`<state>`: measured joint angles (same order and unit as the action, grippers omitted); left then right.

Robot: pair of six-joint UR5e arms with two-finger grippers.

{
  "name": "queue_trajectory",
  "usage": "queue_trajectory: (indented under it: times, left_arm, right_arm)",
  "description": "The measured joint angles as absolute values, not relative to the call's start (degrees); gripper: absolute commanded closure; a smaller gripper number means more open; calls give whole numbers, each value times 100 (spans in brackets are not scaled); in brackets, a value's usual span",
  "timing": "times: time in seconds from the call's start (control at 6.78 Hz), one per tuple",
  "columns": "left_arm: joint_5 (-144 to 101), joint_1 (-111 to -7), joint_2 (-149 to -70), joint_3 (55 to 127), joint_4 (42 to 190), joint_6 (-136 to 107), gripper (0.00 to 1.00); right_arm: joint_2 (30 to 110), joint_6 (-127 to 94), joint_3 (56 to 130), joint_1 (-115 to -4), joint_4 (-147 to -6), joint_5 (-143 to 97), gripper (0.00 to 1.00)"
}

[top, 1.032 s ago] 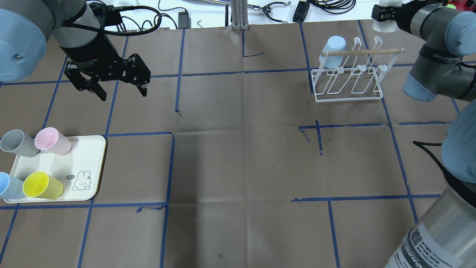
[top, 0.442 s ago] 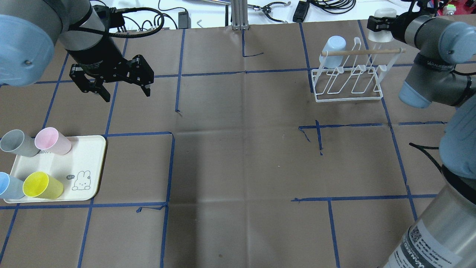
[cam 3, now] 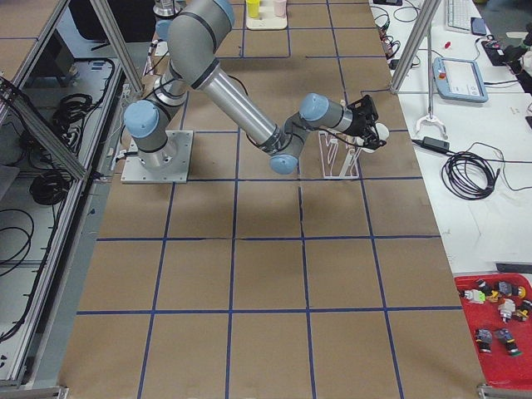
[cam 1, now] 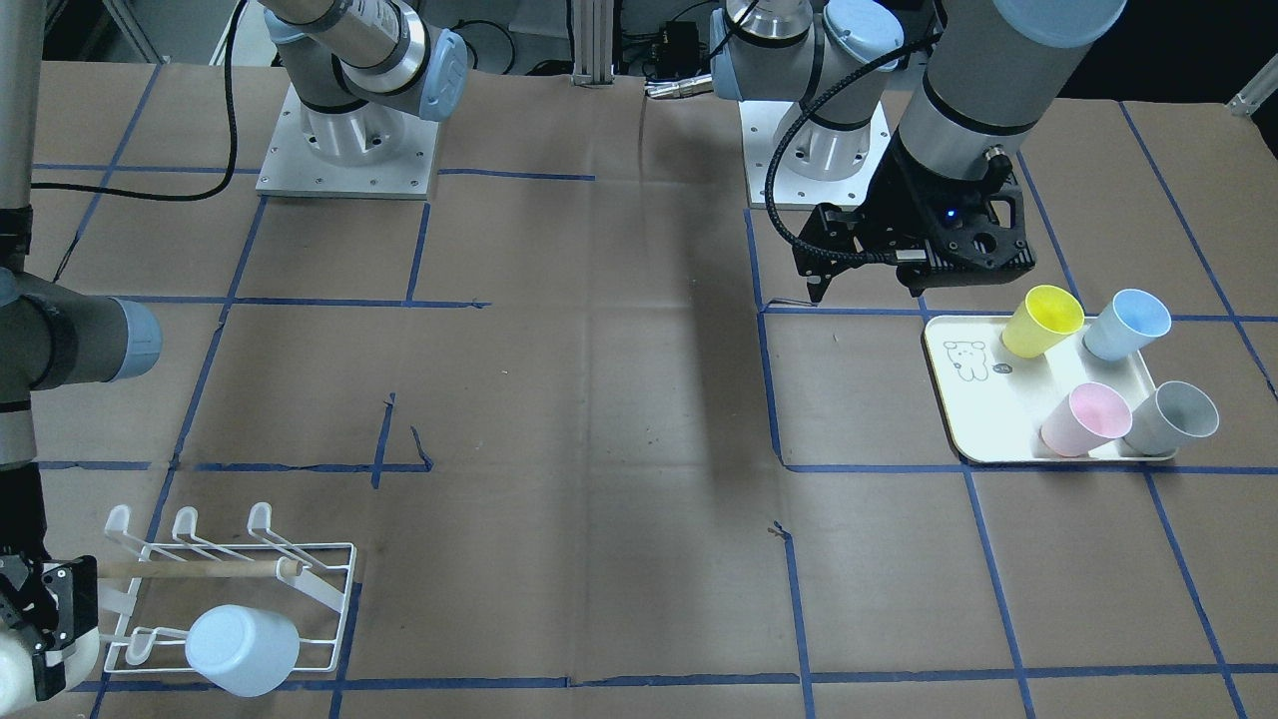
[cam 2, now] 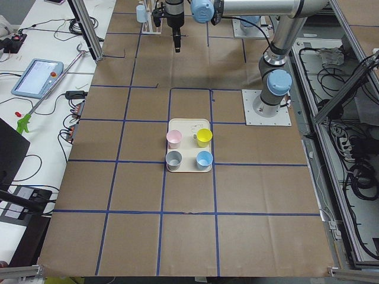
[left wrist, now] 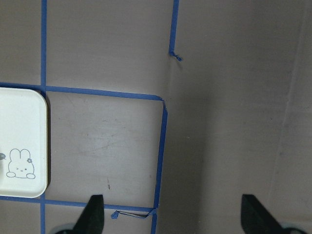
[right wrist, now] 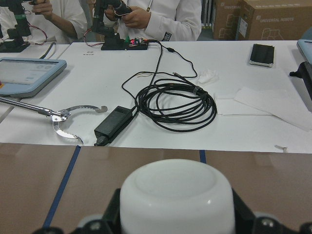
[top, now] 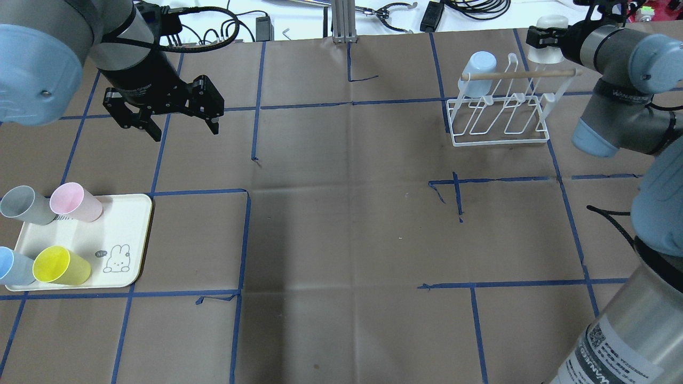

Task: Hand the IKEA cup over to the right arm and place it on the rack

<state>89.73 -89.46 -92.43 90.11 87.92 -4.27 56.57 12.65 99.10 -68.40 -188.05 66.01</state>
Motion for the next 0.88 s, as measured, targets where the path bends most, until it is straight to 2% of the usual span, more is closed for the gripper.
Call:
queue_trajectory:
  times: [0.44, 0.74, 0.88]
  left_arm:
    - [8992, -8967, -9244, 9037, 8571, -351, 0]
    - [8999, -8965, -9238, 9046, 8530, -334, 0]
    - [9000, -8965, -9238, 9047, 8527, -334, 0]
  right_arm:
    - [5658, 1268, 9927, -6786, -18798, 6555, 70]
    - [5661, 1272, 9930, -6737, -18796, 6400, 1]
    - [5665, 1258, 9926, -6735, -18801, 6375, 0]
